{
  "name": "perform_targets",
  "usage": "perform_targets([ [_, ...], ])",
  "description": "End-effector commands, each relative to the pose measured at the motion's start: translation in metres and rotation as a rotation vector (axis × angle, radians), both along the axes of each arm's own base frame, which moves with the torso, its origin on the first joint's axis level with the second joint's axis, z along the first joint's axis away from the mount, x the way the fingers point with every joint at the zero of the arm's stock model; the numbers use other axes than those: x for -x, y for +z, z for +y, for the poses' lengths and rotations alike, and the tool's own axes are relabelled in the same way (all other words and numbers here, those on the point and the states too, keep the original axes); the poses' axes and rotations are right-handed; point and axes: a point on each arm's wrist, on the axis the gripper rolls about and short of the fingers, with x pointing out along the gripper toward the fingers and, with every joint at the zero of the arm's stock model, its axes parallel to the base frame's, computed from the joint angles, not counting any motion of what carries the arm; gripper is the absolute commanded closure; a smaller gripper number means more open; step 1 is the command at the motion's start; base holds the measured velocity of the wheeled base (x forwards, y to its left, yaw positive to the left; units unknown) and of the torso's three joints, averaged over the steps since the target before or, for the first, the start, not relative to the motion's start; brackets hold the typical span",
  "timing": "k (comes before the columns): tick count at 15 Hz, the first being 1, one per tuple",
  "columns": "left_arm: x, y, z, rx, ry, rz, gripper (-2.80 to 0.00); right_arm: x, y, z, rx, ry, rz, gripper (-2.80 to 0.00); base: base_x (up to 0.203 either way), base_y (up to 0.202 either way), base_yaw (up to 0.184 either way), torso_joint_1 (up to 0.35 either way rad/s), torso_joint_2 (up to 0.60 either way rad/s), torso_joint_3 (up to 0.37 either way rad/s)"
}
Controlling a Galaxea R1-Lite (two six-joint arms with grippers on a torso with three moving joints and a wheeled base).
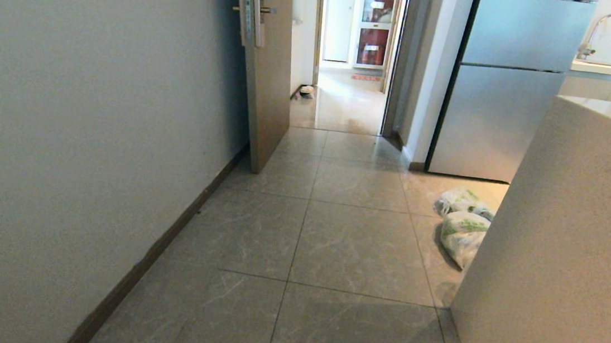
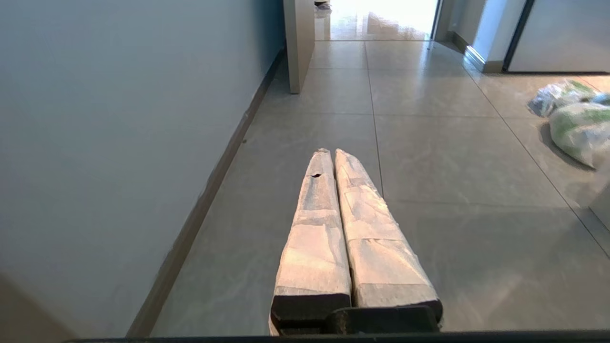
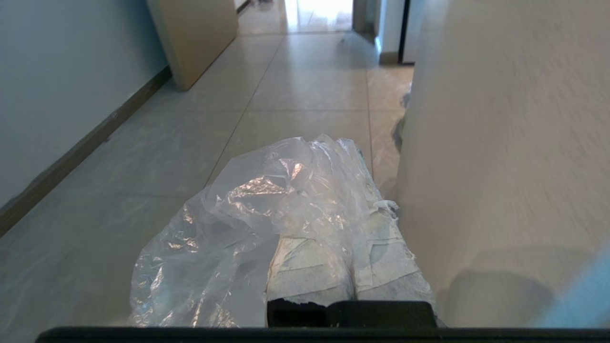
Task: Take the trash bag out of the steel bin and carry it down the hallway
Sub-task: Put the trash bag at the door
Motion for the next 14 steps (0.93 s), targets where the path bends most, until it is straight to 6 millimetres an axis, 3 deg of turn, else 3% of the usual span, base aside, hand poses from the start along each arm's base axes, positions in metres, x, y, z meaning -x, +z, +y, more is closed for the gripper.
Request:
perform_targets([
  [1,-0.0001,-0.0004,0.0000,0.000,0.000,0.002,0.00,-0.0002,-0.0003,0.0000,-0.003,-0.001,0.001,0.00,0.193,0.000,0.001,0.003,0.01,-0.002],
  [14,-0.0002,-0.0005,0.0000,0.000,0.001,0.001,0.00,-0.0002,-0.0005,-0.0001,-0.007,-0.004,0.003,0.00,0.191,0.000,0.001,0.004,0.00,0.002],
])
